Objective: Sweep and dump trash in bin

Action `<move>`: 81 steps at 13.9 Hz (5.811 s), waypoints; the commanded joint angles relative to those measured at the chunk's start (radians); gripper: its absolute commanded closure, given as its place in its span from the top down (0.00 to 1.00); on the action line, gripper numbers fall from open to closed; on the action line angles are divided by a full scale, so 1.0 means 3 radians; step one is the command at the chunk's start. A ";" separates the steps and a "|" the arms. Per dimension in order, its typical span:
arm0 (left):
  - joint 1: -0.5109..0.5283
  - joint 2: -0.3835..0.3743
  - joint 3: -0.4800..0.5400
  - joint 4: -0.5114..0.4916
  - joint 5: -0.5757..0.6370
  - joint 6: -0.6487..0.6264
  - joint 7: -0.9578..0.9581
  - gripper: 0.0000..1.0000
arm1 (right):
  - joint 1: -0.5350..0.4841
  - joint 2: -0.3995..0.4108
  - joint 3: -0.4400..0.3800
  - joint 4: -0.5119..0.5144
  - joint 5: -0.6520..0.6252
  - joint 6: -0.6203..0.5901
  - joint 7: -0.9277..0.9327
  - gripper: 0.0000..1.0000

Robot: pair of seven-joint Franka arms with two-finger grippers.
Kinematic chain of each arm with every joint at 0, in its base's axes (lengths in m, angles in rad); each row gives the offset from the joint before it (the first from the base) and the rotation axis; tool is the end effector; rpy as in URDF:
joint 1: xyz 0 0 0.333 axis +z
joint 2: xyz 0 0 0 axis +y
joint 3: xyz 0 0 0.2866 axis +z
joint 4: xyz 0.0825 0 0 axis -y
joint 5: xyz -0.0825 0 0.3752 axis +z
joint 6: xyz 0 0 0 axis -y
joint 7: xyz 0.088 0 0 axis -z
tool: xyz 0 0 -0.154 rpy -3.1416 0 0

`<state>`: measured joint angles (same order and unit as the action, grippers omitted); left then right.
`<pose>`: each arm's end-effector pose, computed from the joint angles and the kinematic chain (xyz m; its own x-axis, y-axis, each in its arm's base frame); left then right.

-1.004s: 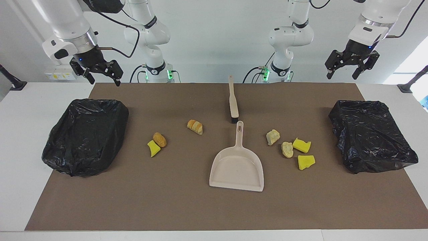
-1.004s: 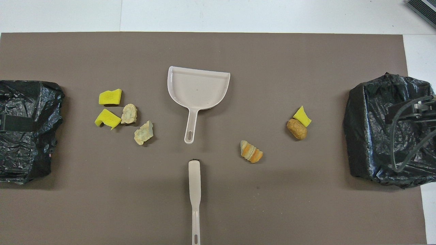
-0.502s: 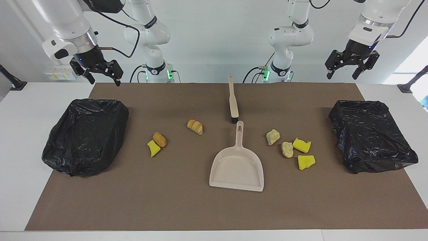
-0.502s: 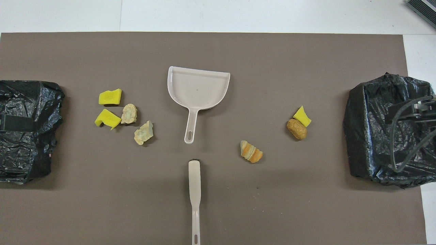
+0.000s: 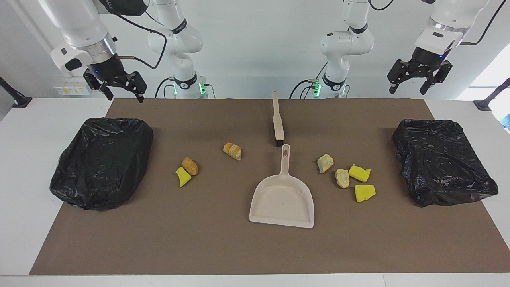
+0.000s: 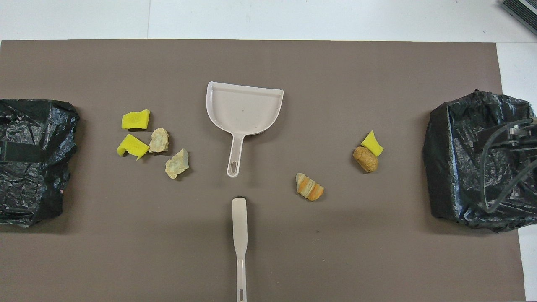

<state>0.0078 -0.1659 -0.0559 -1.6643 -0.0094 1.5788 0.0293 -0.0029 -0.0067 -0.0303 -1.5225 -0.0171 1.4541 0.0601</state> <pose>0.5017 -0.0276 0.5921 0.9938 -0.0771 0.0800 -0.0771 -0.9970 -0.0022 0.5286 -0.0204 0.5640 0.9936 -0.0951 -0.0605 -0.0940 -0.9954 0.0206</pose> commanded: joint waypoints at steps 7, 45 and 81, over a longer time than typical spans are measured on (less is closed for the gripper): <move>0.0010 -0.0020 0.0008 -0.0005 -0.0045 0.0004 -0.0016 1.00 | 0.0025 -0.0080 0.0024 -0.0115 0.0047 0.0062 -0.0108 1.00; 0.0010 -0.0020 0.0008 -0.0005 -0.0045 -0.0001 -0.0016 1.00 | 0.2070 0.2139 0.0393 0.0458 -0.0449 0.2557 0.2689 0.86; 0.0010 -0.0035 0.0008 0.0005 -0.0040 -0.0246 -0.0021 1.00 | 0.1059 0.1153 0.0423 0.0243 0.0042 0.1141 -0.0213 0.00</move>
<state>0.0078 -0.1661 -0.0559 -1.6643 -0.0094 1.5238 0.0292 0.3584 0.3790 0.0848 -1.4161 -0.0233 1.8164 0.1188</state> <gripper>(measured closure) 0.000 0.678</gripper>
